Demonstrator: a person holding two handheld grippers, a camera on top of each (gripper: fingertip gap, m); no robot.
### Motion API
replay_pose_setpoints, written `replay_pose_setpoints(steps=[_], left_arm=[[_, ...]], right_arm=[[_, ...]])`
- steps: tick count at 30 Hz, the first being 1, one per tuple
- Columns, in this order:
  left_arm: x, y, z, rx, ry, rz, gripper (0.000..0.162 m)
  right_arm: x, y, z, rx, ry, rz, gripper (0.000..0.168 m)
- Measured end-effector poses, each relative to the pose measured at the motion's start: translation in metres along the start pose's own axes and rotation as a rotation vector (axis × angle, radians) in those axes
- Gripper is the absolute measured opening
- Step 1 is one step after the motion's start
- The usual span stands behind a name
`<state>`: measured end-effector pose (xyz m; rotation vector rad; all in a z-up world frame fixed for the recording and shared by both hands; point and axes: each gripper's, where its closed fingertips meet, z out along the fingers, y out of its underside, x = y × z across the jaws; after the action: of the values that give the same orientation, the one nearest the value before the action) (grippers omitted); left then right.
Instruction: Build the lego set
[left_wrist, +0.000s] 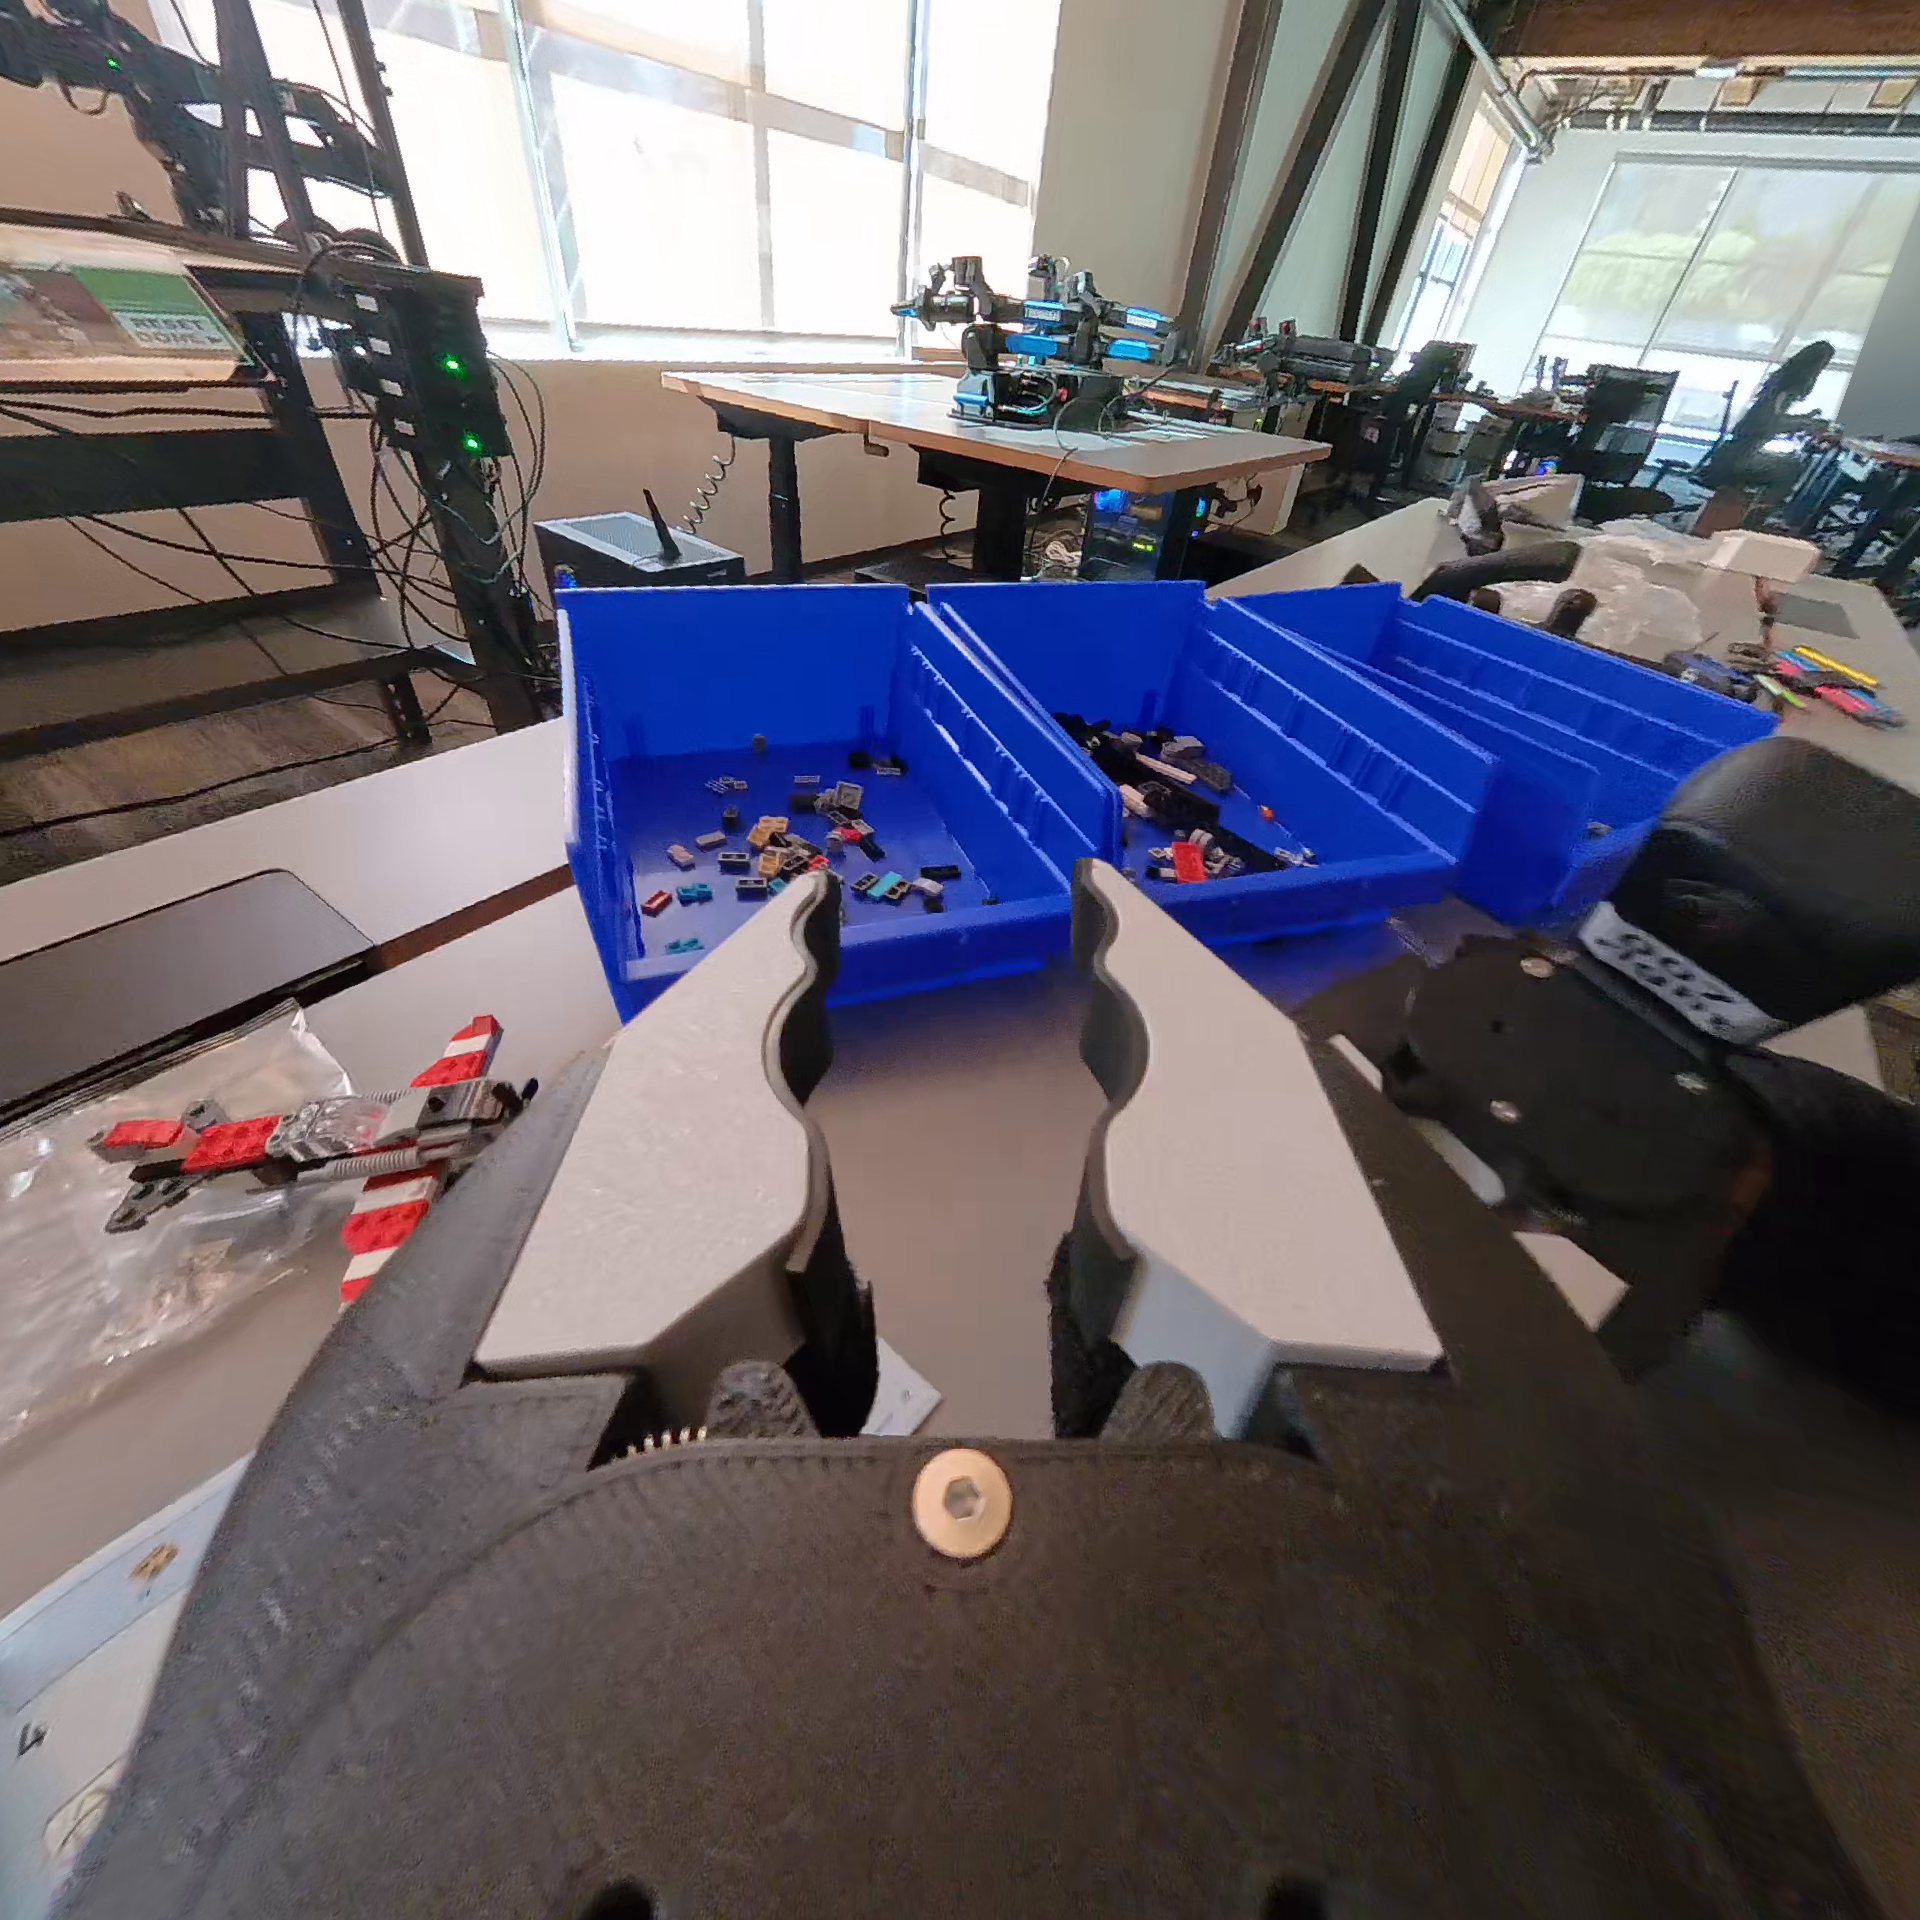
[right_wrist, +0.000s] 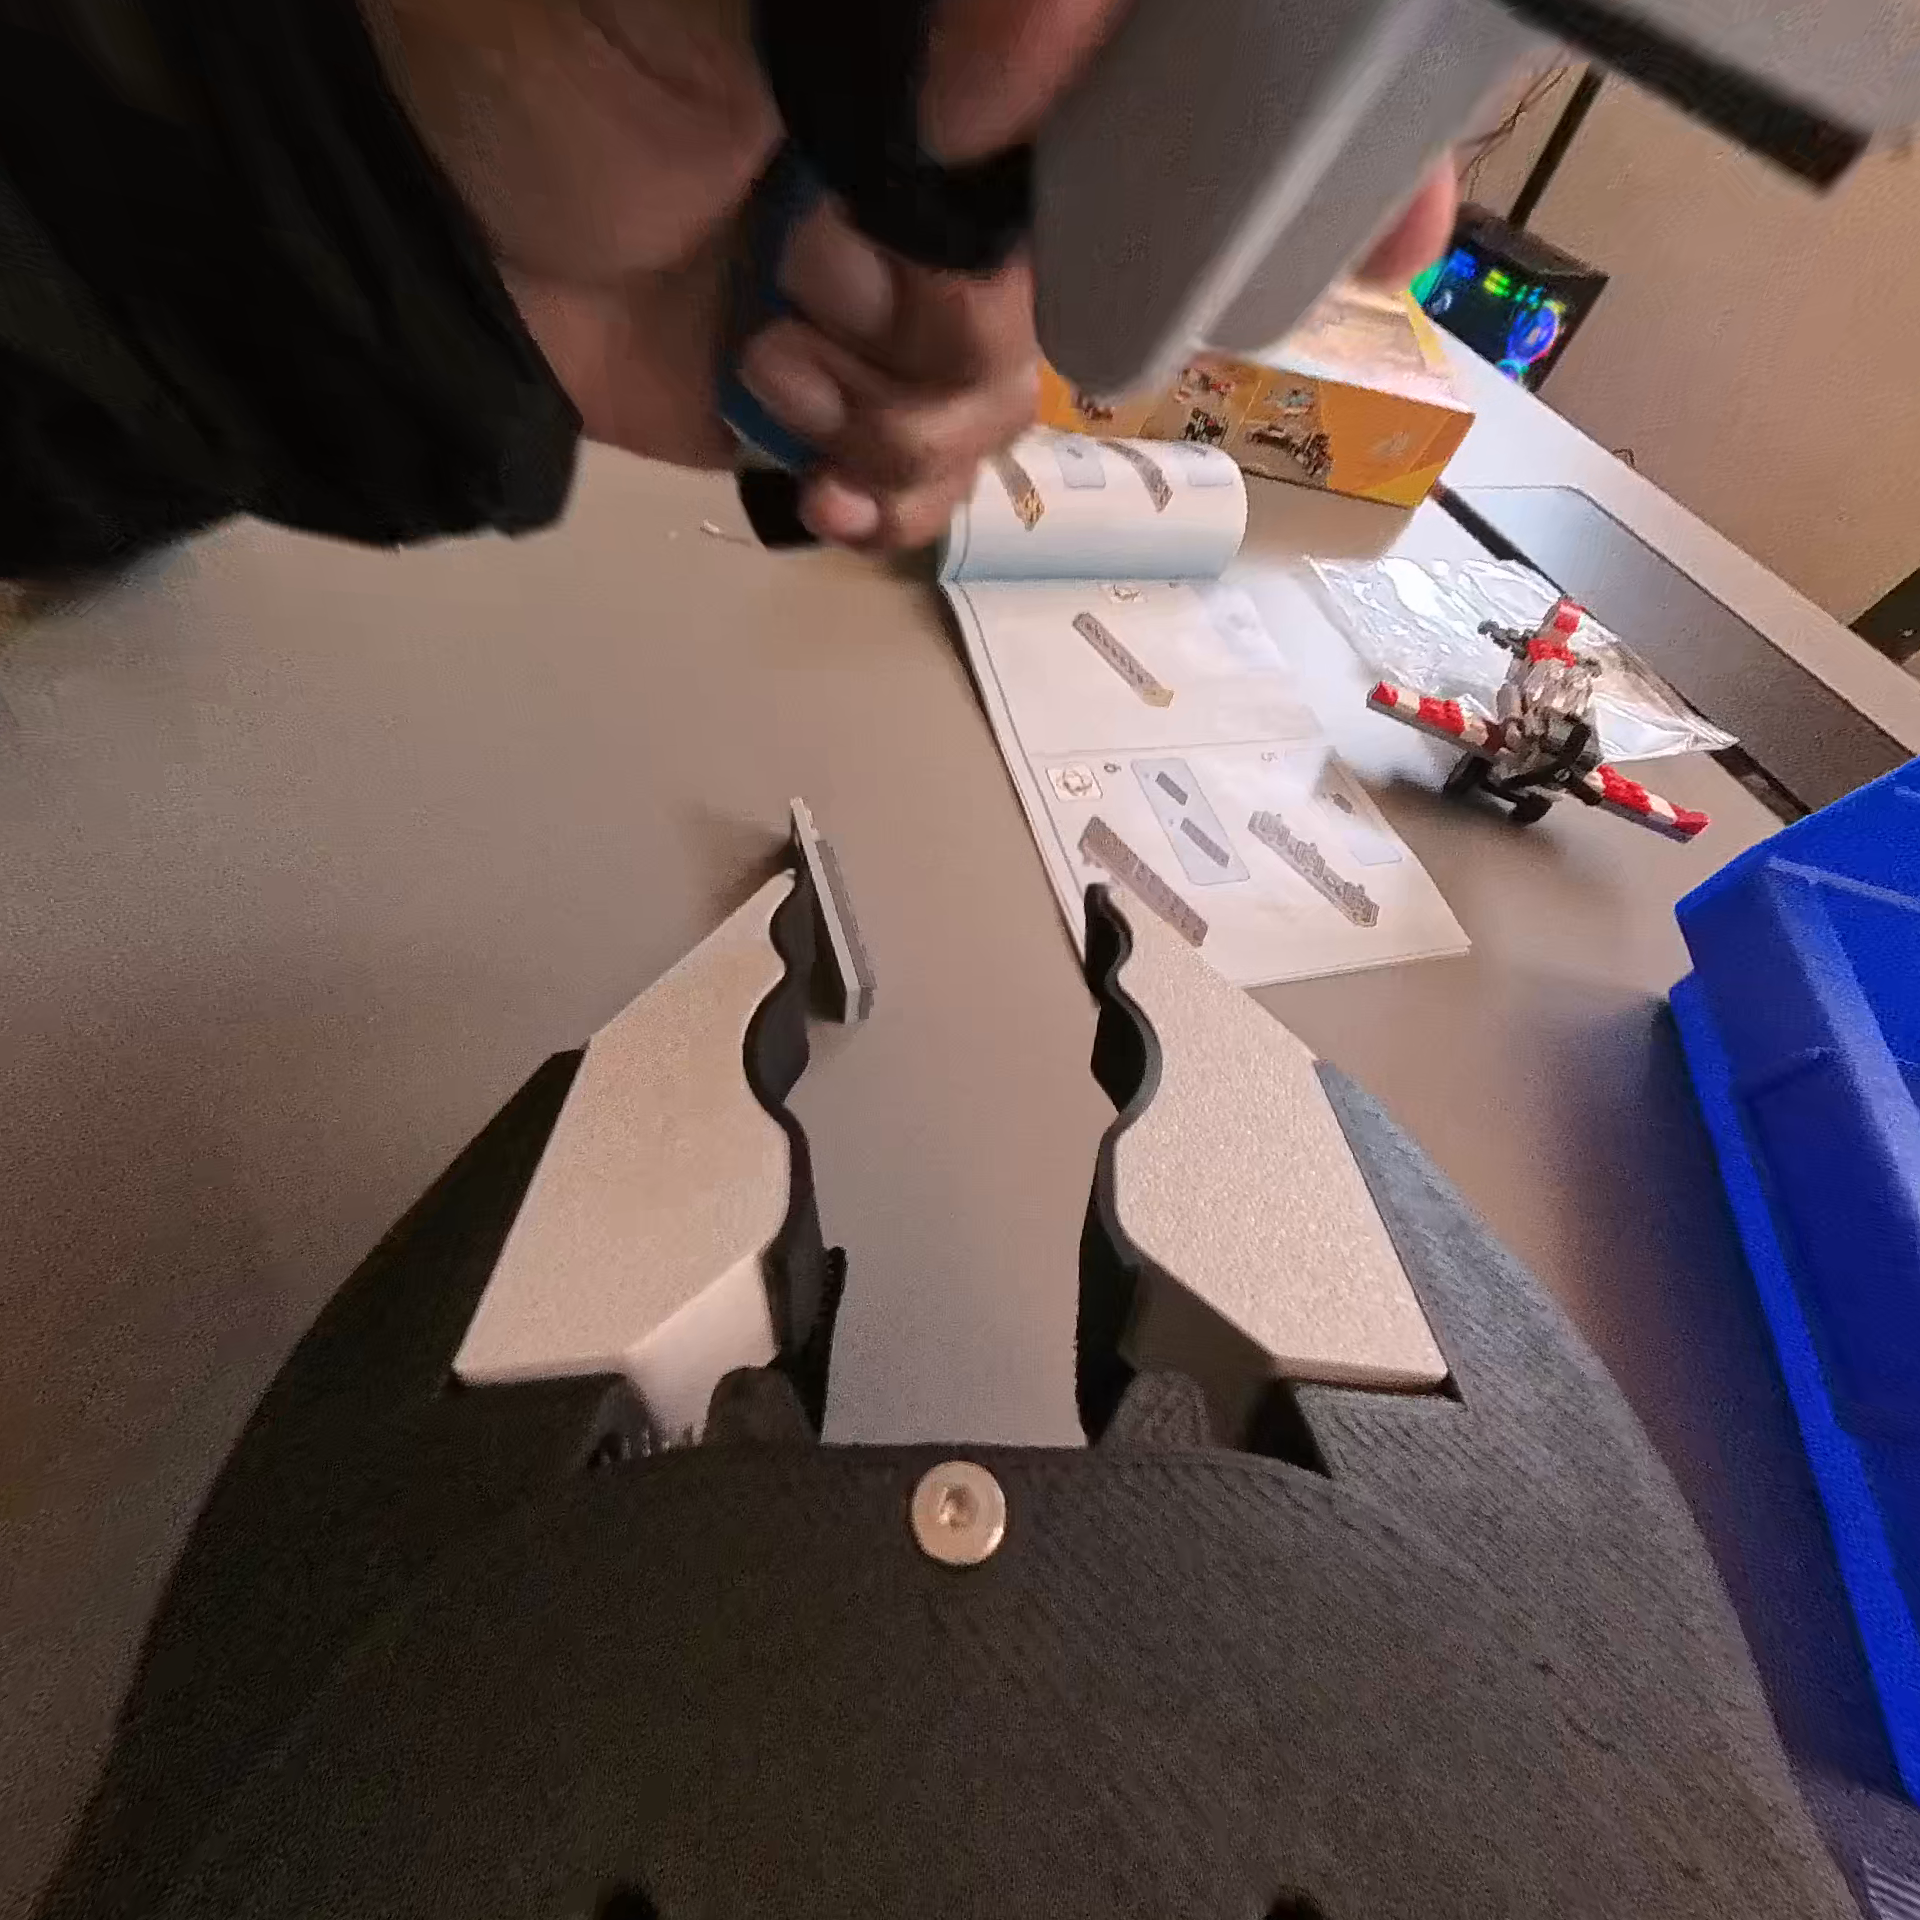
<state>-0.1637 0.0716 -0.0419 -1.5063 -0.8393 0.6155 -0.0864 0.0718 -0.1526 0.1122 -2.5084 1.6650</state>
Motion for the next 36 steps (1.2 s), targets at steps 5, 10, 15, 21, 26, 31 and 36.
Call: replay_pose_setpoints(steps=[5, 10, 15, 21, 26, 31, 36], left_arm=[[-0.013, 0.018, 0.011, 0.019, -0.1, -0.029, 0.044], [-0.032, 0.051, -0.03, -0.006, -0.244, -0.038, 0.044], [-0.039, 0.076, -0.08, 0.025, -0.335, -0.092, 0.043], [-0.037, 0.081, -0.102, 0.127, -0.356, -0.143, 0.042], [-0.033, 0.085, -0.097, 0.098, -0.335, -0.135, 0.042], [-0.03, 0.085, -0.097, 0.098, -0.322, -0.133, 0.042], [-0.024, 0.088, -0.097, 0.079, -0.322, -0.142, 0.042]], right_arm=[[0.004, -0.003, -0.006, 0.017, -0.007, 0.032, 0.052], [0.003, -0.004, -0.007, 0.035, -0.023, 0.053, 0.05], [-0.006, 0.001, 0.002, 0.011, -0.037, 0.028, 0.049], [-0.013, 0.009, 0.011, -0.023, -0.038, -0.014, 0.048], [-0.007, 0.007, 0.01, -0.005, -0.011, -0.018, 0.048], [-0.001, 0.007, 0.008, 0.0, 0.003, -0.009, 0.047], [0.002, 0.009, 0.006, -0.005, 0.015, -0.013, 0.047]])
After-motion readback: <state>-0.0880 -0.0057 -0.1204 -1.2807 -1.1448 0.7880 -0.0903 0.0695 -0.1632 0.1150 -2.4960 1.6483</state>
